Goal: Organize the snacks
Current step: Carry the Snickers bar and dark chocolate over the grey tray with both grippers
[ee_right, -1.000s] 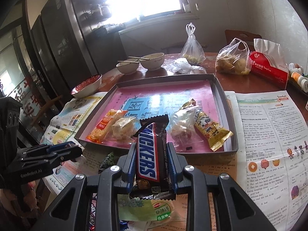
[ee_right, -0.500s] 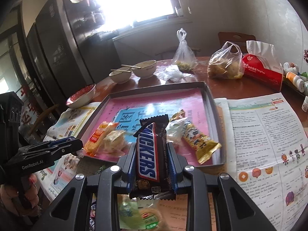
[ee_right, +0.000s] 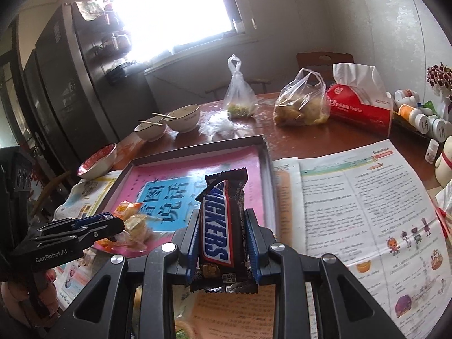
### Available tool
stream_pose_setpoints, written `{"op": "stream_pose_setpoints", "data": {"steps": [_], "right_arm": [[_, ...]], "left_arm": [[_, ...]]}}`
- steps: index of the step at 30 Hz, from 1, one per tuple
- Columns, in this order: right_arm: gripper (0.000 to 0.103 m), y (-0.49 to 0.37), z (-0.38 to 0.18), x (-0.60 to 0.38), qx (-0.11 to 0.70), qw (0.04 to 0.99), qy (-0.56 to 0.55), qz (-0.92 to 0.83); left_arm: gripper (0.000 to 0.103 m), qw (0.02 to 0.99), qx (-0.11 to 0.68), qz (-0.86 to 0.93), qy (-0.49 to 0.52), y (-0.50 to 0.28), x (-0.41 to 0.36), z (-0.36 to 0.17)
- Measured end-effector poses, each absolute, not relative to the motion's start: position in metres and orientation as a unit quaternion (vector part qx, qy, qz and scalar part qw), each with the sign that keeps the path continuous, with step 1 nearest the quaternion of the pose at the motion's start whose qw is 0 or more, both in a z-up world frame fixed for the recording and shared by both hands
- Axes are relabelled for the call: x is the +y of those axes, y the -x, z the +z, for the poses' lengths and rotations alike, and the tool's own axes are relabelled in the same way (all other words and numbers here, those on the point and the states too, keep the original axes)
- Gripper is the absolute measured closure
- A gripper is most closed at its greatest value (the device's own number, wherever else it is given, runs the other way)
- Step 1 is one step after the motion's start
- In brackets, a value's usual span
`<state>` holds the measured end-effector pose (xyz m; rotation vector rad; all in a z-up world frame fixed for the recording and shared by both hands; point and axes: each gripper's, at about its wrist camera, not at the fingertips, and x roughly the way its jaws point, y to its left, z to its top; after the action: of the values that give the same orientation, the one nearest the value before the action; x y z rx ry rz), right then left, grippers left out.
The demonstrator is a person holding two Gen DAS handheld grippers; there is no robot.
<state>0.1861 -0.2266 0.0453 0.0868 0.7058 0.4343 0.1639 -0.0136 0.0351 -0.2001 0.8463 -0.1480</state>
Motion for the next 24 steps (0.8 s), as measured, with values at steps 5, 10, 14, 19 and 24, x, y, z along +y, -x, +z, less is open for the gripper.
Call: {"op": "stream_pose_setpoints", "data": {"steps": [5, 10, 14, 19, 24], "right_arm": [[0.073, -0.195, 0.042, -0.23, 0.344, 0.915, -0.044, 0.206], [0.073, -0.202, 0.038, -0.23, 0.349, 0.913, -0.042, 0.207], [0.073, -0.207, 0.034, -0.225, 0.354, 0.911, -0.035, 0.209], [0.073, -0.212, 0.026, -0.219, 0.362, 0.908, -0.025, 0.211], [0.073, -0.217, 0.02, -0.214, 0.369, 0.904, -0.019, 0.214]], "left_arm": [[0.068, 0.901, 0.415, -0.078, 0.097, -0.175, -0.022, 0.032], [0.068, 0.899, 0.42, -0.083, 0.094, -0.186, -0.03, 0.028], [0.068, 0.896, 0.426, -0.088, 0.092, -0.193, -0.037, 0.025], [0.068, 0.892, 0.433, -0.094, 0.086, -0.199, -0.045, 0.02], [0.068, 0.889, 0.44, -0.096, 0.08, -0.204, -0.049, 0.015]]}}
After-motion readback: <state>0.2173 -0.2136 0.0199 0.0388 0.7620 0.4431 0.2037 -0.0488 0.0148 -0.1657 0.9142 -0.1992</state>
